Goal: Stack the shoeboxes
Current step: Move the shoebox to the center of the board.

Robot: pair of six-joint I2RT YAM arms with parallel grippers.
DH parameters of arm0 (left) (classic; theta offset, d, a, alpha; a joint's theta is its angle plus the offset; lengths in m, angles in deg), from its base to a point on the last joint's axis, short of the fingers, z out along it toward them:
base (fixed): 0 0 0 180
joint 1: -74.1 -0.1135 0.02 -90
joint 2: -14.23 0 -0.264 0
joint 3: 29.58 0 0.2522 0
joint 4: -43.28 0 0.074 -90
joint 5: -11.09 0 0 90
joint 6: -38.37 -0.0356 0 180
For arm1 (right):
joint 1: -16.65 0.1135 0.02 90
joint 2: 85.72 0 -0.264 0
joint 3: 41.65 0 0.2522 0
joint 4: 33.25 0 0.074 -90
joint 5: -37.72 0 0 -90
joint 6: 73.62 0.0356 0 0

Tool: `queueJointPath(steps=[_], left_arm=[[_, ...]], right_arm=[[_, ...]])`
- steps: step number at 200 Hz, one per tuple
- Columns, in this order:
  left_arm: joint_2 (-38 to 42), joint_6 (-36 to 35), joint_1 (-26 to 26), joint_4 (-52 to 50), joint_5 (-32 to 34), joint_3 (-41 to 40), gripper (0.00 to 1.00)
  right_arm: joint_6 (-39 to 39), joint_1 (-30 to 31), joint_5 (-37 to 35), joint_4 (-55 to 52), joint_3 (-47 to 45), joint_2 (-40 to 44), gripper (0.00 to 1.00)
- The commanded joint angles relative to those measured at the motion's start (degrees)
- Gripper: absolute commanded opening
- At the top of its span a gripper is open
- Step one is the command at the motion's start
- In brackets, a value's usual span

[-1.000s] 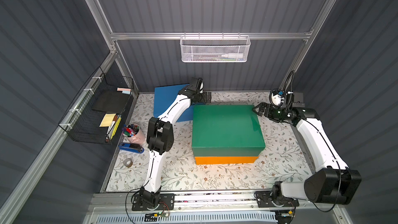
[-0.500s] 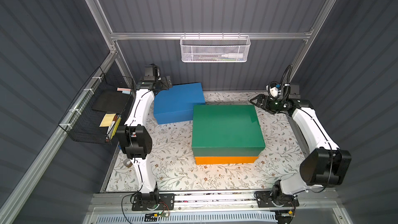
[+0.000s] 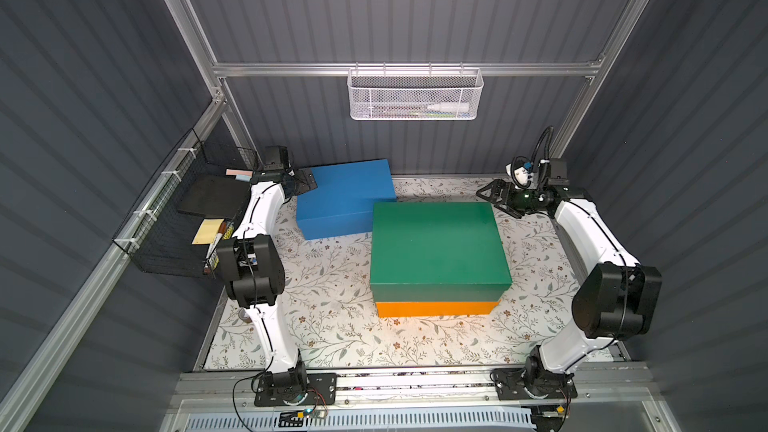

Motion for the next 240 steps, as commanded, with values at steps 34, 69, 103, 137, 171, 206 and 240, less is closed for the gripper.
queueJointPath(steps=[34, 69, 103, 137, 171, 206, 240], left_arm=[[-7.67, -3.59, -0.62, 1.86, -2.89, 1.39, 1.0], [-7.13, -4.7, -0.15, 4.7, -5.12, -0.98, 1.0], [-6.87, -8.39, 2.52, 6.25, -5.77, -2.55, 0.99], [-6.17, -8.49, 5.64, 9.22, -7.69, -4.28, 1.0], [-6.59, -7.62, 8.87, 11.17, -11.61, -4.13, 0.99], [-7.3, -4.63, 11.53, 12.12, -15.17, -3.69, 1.0], [-6.22, 0.13, 12.32, 16.37, -18.96, -7.02, 1.0]], right_arm=[[-1.28, 0.04, 1.17, 0.2, -0.31, -0.54, 0.99], [-1.39, 0.09, 0.8, 0.43, -0.36, -0.95, 0.99], [-1.0, 0.05, 1.17, 0.34, -0.18, -1.95, 0.99], [-2.37, 0.01, 2.07, -2.83, 1.9, -3.55, 0.99], [-3.66, -0.13, 2.42, -5.58, 3.91, -4.77, 0.99], [-3.33, -0.26, 2.89, -4.37, 3.91, -5.48, 0.99], [-3.48, -0.29, 5.06, -1.57, 4.58, -8.24, 0.99]])
